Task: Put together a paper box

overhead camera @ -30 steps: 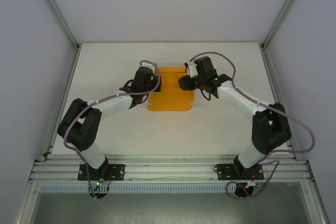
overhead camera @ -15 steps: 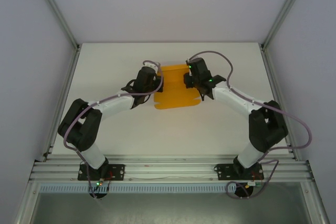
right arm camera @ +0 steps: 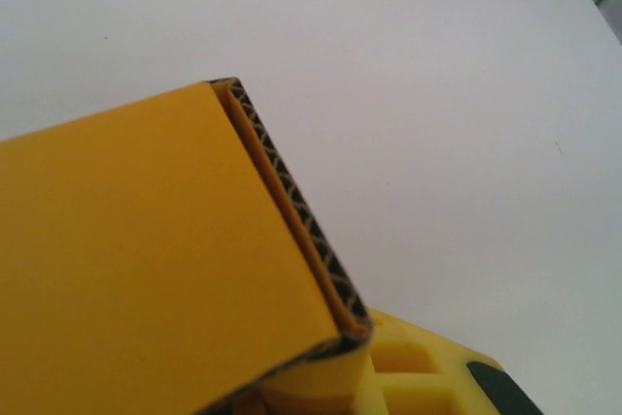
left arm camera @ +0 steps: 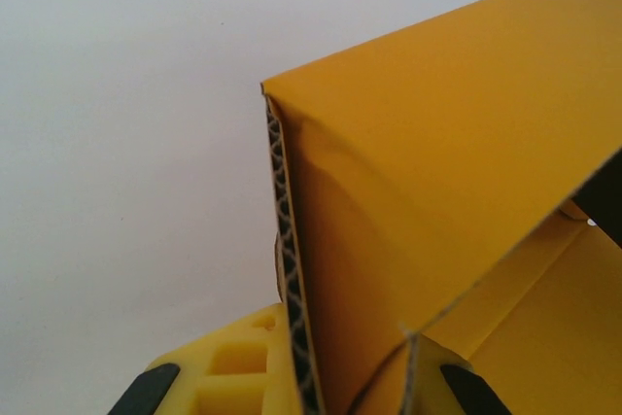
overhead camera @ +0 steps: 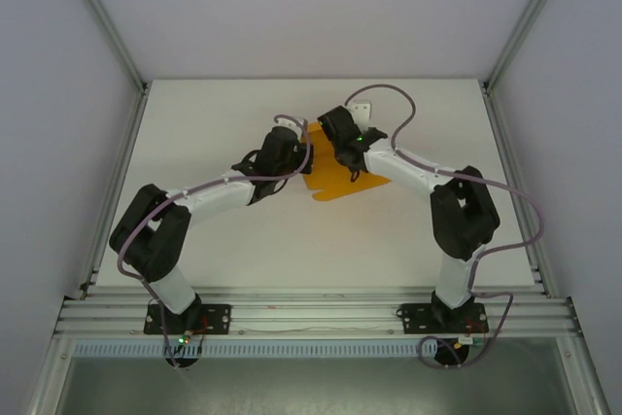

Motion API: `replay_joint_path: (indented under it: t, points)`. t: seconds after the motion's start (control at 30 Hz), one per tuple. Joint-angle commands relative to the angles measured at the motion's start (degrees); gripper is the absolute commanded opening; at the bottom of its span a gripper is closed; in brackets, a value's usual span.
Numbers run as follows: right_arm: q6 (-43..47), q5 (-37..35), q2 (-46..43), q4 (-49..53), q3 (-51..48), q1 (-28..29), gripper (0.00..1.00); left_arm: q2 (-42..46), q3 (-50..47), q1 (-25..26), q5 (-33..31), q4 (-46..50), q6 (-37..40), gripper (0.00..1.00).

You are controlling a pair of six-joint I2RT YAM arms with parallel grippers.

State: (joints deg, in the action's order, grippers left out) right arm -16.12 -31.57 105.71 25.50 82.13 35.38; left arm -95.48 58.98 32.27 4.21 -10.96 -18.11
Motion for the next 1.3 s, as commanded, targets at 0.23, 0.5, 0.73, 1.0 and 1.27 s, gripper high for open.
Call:
replay_joint_path:
  t: [0.23, 0.5, 0.73, 1.0, 1.27]
  points:
    - [2.84, -8.11, -5.87, -15.88, -11.1, -6.74, 0.07, 5.91, 0.72, -1.2, -3.45, 2.69, -0.79, 0.0]
    - [10.21, 20.2, -20.31, -31.08, -24.43, -7.9, 0.55, 5.81, 0.58, -1.2, -2.14, 2.08, -0.49, 0.0]
    - [12.52, 36.56, -29.27, -28.63, -28.15, -8.85, 0.88, 5.89, 0.4, -1.2, -2.61, 2.17, -0.36, 0.0]
    - [15.42, 42.67, -37.25, -24.96, -30.75, -9.81, 0.97, 5.77, 0.28, -1.25, -2.97, 2.28, 0.12, 0.0]
    - [15.9, 47.05, -47.27, -19.19, -32.8, -15.63, 0.86, 6.1, -0.23, -1.25, -2.99, 2.0, 1.04, 0.0]
